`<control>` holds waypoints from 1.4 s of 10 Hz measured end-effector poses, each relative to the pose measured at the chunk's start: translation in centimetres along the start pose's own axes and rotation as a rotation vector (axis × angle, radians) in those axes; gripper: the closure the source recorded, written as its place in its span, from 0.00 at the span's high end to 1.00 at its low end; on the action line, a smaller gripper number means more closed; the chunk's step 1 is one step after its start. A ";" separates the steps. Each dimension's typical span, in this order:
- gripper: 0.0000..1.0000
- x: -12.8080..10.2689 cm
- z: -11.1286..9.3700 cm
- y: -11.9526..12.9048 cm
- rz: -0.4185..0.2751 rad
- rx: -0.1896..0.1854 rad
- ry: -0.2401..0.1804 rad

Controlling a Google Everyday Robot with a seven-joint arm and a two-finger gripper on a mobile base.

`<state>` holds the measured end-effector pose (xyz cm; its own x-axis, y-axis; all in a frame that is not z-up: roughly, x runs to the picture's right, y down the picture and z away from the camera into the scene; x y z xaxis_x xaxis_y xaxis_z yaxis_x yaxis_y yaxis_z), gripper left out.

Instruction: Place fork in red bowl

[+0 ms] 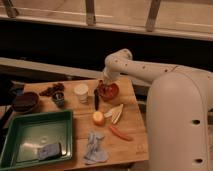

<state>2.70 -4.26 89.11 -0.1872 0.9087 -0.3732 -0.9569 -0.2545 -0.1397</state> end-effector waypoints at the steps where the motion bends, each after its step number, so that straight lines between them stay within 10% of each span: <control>1: 0.14 0.0 0.7 -0.2 0.005 -0.004 0.010; 7: 0.73 0.4 3.3 -2.0 0.039 -0.003 0.043; 14: 0.78 0.2 3.2 -2.5 0.040 0.008 0.038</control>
<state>4.31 -2.43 92.28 -0.2171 0.8843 -0.4134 -0.9505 -0.2879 -0.1166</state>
